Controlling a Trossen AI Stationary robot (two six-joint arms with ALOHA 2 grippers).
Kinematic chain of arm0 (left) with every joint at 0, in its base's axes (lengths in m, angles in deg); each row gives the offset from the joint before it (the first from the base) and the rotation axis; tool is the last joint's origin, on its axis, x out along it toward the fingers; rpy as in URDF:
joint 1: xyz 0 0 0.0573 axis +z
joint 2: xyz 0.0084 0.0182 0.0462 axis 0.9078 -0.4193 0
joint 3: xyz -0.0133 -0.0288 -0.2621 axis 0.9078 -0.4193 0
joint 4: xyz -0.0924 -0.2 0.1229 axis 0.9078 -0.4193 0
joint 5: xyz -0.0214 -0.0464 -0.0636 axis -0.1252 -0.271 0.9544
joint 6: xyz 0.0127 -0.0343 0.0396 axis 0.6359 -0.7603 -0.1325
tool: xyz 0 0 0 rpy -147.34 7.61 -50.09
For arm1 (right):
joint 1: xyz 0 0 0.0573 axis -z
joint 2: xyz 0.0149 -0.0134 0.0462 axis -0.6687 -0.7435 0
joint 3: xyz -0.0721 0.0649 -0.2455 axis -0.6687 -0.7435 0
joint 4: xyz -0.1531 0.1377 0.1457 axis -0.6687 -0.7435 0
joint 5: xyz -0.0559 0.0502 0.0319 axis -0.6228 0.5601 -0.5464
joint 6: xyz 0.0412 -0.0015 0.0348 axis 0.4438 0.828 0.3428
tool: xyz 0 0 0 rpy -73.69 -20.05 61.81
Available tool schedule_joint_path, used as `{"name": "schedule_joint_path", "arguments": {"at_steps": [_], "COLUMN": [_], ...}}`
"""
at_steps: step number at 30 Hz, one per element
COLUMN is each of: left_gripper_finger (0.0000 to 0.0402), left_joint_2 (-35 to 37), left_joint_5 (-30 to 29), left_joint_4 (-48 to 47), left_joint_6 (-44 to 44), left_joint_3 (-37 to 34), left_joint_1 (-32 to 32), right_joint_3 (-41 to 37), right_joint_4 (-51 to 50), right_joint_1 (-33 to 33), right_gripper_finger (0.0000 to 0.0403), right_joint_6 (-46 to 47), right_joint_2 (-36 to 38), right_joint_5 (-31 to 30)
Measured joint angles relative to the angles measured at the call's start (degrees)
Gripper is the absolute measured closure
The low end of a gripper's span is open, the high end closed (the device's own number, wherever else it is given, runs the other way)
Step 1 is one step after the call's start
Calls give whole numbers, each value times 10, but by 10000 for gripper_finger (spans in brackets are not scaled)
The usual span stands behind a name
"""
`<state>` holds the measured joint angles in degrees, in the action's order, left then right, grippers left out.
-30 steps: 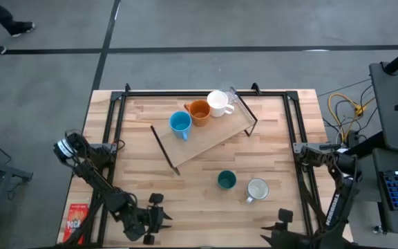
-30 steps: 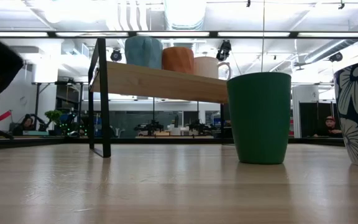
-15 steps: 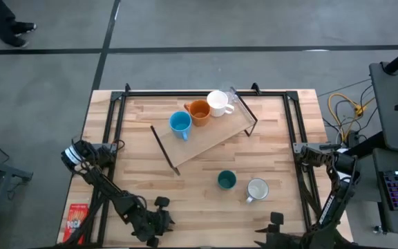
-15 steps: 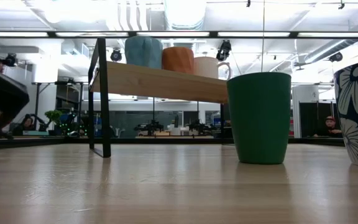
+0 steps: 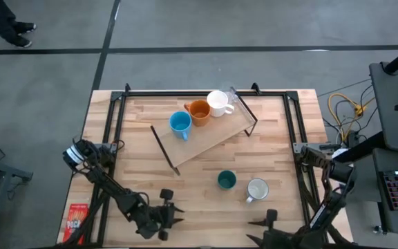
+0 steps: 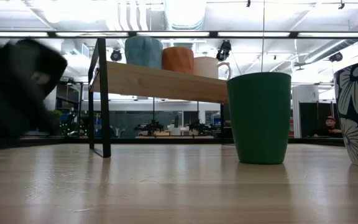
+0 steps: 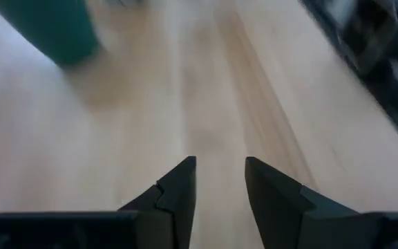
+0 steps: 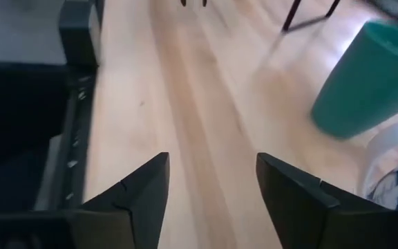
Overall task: Stack small to large cups/mugs on shelf
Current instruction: Put the blue patterned mug on the shelf
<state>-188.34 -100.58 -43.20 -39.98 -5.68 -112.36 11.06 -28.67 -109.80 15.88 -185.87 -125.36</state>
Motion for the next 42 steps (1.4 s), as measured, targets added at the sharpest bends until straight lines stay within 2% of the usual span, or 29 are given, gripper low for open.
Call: {"name": "schedule_joint_path", "arguments": {"at_steps": [7,12,18,22,27,30,33,38,42], "left_gripper_finger": [291,291,291,291,291,291,291,291,291], "left_joint_2": [0,-6,-28,-59,-90,-95,-95,-94,-94], "left_joint_5": [-131,-188,-187,-167,-154,-141,-137,-130,-128], "left_joint_4": [65,64,66,64,64,65,64,63,59], "left_joint_6": [23,24,43,68,95,103,103,102,102], "left_joint_3": [2,13,46,75,107,117,116,113,113], "left_joint_1": [7,7,19,24,25,25,25,25,25], "right_joint_3": [0,0,4,21,51,70,84,87,93], "right_joint_4": [0,0,-1,-1,-7,-39,-147,-388,-527], "right_joint_1": [2,8,9,9,9,13,26,52,48], "right_gripper_finger": [188,188,195,244,370,389,394,395,395], "right_joint_6": [41,57,56,49,-24,-45,42,283,395], "right_joint_2": [-32,-44,-44,-44,-43,-41,-40,-40,-40], "right_joint_5": [-87,-92,-81,-78,-134,-152,-143,-57,-50]}}
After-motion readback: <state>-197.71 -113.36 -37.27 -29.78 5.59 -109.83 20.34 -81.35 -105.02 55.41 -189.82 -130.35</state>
